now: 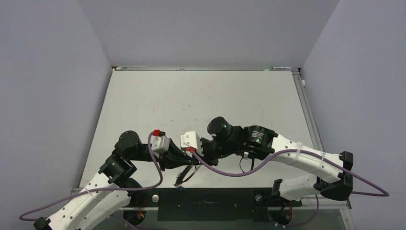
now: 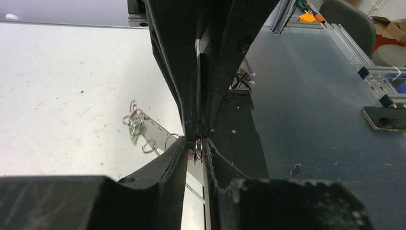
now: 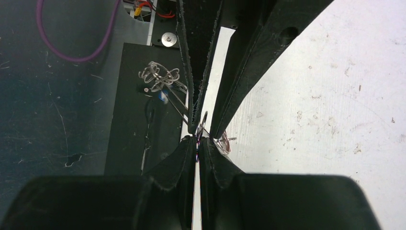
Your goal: Put the keys on the keyring
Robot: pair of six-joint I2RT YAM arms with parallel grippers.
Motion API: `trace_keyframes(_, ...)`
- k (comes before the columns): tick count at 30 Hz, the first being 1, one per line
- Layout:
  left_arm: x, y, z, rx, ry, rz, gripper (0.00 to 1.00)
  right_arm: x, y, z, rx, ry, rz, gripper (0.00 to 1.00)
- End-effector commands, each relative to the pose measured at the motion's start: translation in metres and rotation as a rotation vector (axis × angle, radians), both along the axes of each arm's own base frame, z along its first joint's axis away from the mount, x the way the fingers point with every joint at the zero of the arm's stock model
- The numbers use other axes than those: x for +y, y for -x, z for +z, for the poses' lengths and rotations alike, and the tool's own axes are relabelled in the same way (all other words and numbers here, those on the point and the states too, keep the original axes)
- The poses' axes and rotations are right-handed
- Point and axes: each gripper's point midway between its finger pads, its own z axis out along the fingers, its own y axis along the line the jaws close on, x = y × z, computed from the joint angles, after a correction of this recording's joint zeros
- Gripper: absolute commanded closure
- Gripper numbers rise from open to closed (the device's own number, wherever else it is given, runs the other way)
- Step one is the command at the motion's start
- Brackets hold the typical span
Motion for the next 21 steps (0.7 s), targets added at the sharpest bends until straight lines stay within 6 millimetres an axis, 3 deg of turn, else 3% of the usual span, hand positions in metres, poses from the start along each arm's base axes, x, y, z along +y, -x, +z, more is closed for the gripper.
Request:
trace_keyframes(1,-0.002,0.004,0.014,-0.013,0.022,-0.026,0.88,0.018,-0.001,0.031,-0.043,-0.111,0.022,0.95)
trace_keyframes(6,-0.001,0.004,0.025,-0.058,0.058,-0.023,1.0,0.021,-0.002,0.03,-0.044,-0.112,0.025,0.95)
trace_keyframes(10,0.006,-0.007,0.032,-0.112,0.096,0.069,1.0,0.024,-0.006,0.037,-0.065,-0.149,0.005,0.95)
trace_keyframes(15,0.013,-0.008,0.041,-0.138,0.151,0.107,1.0,0.021,-0.021,0.061,-0.127,-0.259,-0.091,0.62)
trace_keyframes(18,0.014,-0.008,0.044,-0.138,0.168,0.106,1.0,0.013,-0.027,0.083,-0.16,-0.358,-0.149,0.56)
trace_keyframes(21,0.015,-0.007,0.048,-0.137,0.188,0.101,1.0,0.001,-0.019,0.104,-0.168,-0.471,-0.143,0.56)
